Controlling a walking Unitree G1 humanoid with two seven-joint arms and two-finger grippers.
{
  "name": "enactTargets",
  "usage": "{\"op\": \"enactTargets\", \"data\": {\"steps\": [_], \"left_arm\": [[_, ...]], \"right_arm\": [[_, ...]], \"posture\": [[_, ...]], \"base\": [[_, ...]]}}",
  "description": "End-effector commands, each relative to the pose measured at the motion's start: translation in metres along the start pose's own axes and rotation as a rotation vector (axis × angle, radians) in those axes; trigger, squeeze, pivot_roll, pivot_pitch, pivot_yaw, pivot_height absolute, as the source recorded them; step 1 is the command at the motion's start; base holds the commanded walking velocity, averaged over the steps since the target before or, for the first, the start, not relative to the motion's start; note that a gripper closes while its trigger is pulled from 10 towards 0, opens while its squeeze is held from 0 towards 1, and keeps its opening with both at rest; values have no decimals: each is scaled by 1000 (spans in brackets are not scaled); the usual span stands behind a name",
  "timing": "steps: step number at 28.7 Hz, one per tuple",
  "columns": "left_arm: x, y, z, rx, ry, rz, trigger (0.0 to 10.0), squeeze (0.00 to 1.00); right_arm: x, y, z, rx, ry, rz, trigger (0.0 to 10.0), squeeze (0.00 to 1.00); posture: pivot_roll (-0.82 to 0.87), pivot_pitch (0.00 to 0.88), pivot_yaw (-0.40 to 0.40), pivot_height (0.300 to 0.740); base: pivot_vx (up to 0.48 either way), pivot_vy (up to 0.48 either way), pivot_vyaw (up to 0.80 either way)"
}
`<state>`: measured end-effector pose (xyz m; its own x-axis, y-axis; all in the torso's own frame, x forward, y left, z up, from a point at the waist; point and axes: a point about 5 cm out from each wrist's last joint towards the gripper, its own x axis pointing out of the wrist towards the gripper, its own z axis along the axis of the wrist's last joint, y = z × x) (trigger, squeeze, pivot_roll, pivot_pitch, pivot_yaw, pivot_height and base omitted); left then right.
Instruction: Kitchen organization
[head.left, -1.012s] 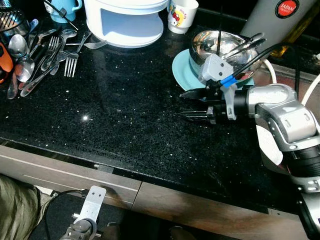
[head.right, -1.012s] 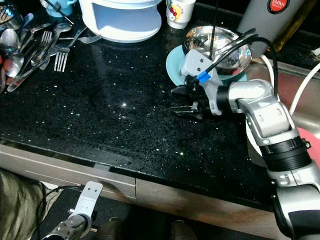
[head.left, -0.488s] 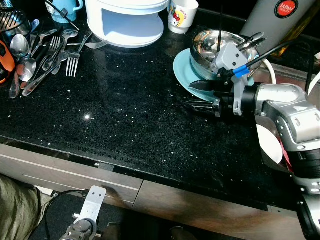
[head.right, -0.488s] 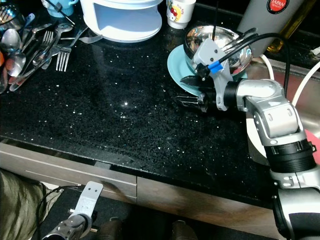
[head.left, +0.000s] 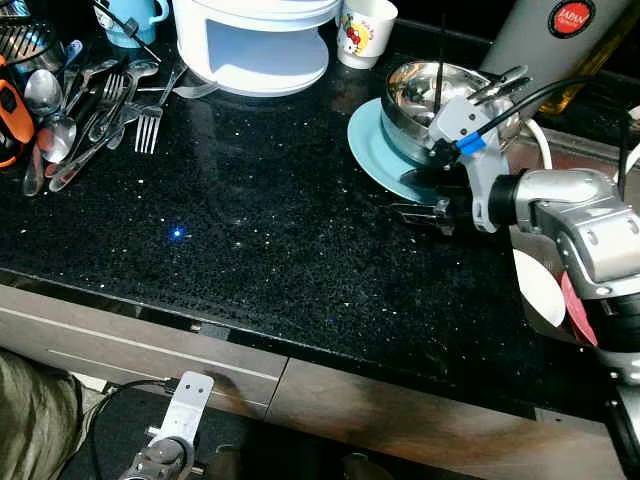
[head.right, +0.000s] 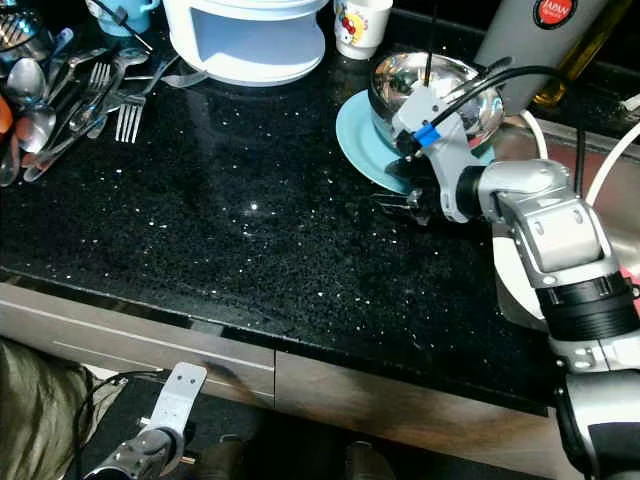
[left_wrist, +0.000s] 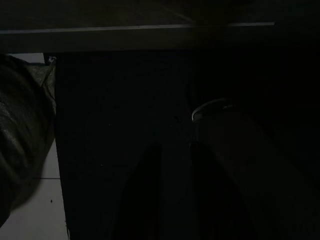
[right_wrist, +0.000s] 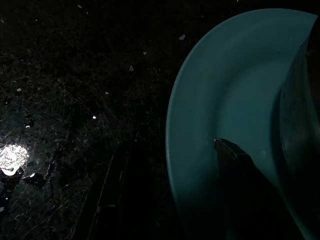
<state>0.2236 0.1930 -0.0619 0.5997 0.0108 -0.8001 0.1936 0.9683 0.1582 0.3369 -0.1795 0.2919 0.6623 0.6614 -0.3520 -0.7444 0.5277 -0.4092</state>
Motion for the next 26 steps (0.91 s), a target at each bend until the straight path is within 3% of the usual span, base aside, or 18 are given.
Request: {"op": "enactTargets", "data": {"steps": [1,5,18,26], "left_arm": [[-1,-5,-13,11,52,-16,10000,0],[-1,-5,-13,9,51,-15,10000,0],[-1,-5,-12,8,51,-14,10000,0],[-1,-5,-13,9,53,-14,10000,0]], "right_arm": [[4,9,-18,30,91,58,10000,0],[3,24,-14,-5,72,167,10000,0],[0,41,-6,-28,33,297,10000,0],[-8,62,6,-43,-59,451,10000,0]], "posture": [[38,207,-69,740],[37,205,-71,740],[34,206,-72,740],[34,206,-70,740]], "base": [[0,0,0],[0,0,0],[0,0,0],[0,0,0]]}}
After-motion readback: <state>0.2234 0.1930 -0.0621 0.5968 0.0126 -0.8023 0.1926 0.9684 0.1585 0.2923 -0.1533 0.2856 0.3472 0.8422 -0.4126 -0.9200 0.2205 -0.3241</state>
